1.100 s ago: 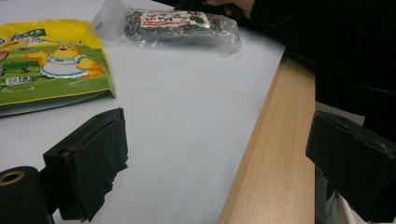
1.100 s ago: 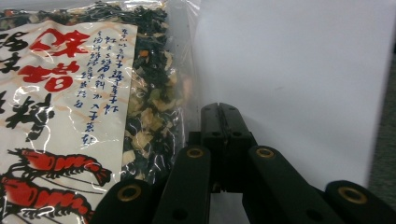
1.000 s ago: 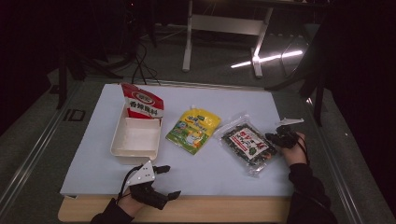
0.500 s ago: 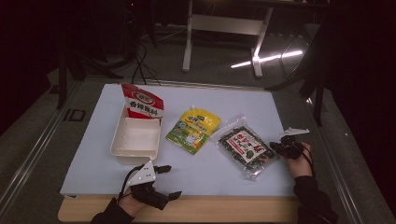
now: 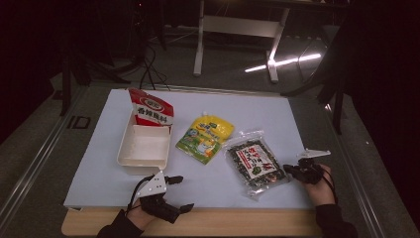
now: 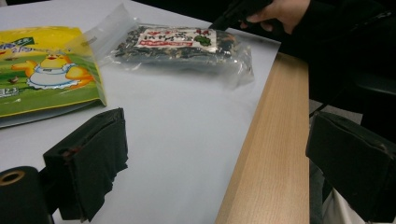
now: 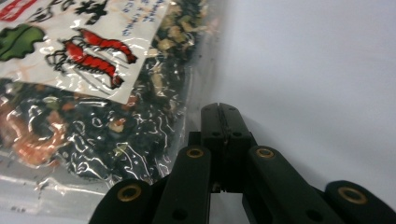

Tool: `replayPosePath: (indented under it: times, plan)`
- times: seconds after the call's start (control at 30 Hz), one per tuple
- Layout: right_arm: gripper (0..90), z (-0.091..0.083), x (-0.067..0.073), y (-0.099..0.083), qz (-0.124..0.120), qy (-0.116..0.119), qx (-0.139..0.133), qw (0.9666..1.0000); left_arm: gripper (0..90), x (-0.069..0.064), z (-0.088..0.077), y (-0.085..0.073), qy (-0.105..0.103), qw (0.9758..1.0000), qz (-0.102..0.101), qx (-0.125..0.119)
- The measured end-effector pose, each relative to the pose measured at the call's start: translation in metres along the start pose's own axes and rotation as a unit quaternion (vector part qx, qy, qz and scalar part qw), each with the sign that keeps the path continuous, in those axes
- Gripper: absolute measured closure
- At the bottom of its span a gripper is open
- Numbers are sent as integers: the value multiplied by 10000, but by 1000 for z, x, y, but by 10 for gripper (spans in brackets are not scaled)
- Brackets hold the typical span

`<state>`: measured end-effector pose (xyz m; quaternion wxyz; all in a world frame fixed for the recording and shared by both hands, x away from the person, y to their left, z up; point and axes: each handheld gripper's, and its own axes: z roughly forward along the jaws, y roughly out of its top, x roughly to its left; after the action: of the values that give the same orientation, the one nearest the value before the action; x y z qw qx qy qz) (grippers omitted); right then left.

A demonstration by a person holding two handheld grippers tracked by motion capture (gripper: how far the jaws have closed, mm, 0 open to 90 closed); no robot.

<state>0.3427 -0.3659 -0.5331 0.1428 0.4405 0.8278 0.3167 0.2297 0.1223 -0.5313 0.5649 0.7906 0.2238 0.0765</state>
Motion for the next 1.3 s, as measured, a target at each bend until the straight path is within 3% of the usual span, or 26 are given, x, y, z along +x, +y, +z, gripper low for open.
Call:
replayPosePath:
  times: [0.17, 0.4, 0.9, 1.1, 1.3]
  plan:
    - [900, 0, 19, -4, -63, 321, 44, 9995, 64, 0, 1, 1, -36, 10000, 17, 6]
    - [900, -3, 44, -6, -317, 576, 33, 9978, 64, 0, 3, 2, -77, 10000, 48, -2]
    - [900, 2, 78, -1, -640, 990, 143, 9929, 64, -1, 6, 3, -111, 9999, 71, 17]
    - [896, 0, 79, 3, -741, 1013, 172, 9919, 64, -1, 6, 3, -112, 9999, 85, 33]
    - [787, -16, 62, 23, -747, 670, -154, 9948, 64, -1, 6, 3, -122, 9999, 92, 44]
